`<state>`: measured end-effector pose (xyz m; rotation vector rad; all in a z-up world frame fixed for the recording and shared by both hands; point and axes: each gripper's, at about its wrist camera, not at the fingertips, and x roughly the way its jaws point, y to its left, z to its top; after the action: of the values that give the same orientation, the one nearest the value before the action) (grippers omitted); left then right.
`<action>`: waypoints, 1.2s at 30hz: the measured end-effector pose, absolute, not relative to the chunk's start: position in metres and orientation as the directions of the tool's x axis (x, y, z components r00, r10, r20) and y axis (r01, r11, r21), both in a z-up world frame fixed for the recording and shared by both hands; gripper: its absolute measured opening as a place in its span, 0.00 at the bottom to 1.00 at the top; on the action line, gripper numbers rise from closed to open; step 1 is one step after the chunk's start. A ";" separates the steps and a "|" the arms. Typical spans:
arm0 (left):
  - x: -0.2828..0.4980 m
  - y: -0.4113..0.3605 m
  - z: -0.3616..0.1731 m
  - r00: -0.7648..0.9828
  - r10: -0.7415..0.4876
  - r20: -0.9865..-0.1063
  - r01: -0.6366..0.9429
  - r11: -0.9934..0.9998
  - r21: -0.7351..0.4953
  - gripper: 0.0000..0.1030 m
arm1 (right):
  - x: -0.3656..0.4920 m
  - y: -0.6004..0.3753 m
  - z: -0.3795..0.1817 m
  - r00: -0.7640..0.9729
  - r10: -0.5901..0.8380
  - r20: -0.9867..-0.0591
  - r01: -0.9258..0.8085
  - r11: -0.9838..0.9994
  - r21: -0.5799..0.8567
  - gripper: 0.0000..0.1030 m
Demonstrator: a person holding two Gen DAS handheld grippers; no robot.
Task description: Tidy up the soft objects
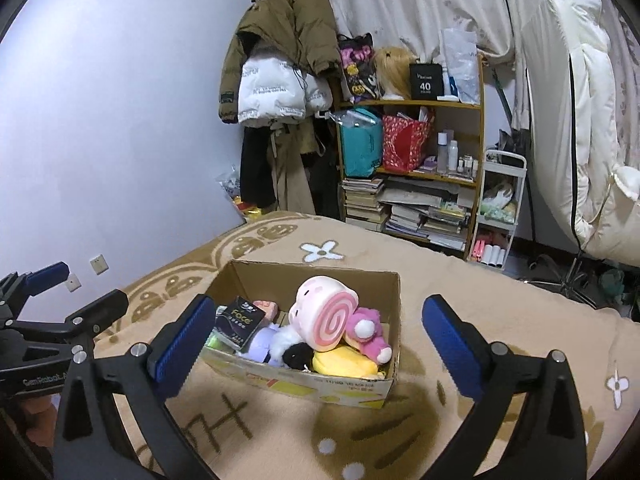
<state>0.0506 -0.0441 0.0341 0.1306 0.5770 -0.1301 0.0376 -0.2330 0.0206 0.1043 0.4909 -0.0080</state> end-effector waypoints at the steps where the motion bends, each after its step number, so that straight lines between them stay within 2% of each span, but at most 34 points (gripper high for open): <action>1: 0.046 -0.044 0.035 0.833 -0.080 -0.547 0.155 0.984 0.092 1.00 | 0.034 -0.233 0.023 0.883 0.018 -0.469 0.031 0.995 0.096 1.00; 7: 0.017 -0.044 0.040 0.861 -0.050 -0.506 0.143 0.979 0.146 1.00 | 0.009 -0.230 0.035 0.894 0.012 -0.447 0.029 0.996 0.084 1.00; 13: 0.003 -0.037 0.038 0.867 -0.058 -0.495 0.127 0.986 0.106 1.00 | -0.014 -0.227 0.036 0.904 0.002 -0.428 0.034 0.996 0.077 1.00; 21: -0.004 -0.032 0.028 0.886 -0.013 -0.463 0.082 0.988 0.129 1.00 | -0.026 -0.225 0.018 0.898 0.002 -0.440 0.037 0.996 0.081 1.00; 28: -0.003 -0.030 0.010 0.871 -0.009 -0.490 0.089 0.986 0.142 0.99 | -0.027 -0.223 -0.001 0.900 0.005 -0.435 0.028 0.997 0.069 1.00; 36: -0.004 -0.029 -0.002 0.857 -0.017 -0.515 0.097 0.987 0.130 0.99 | -0.024 -0.229 -0.025 0.877 -0.004 -0.480 0.050 0.995 0.084 1.00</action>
<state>-0.0037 -0.0285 -0.0016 0.1539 0.5389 -0.0602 -0.0240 -0.2294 -0.0246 0.0946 0.5000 -0.0282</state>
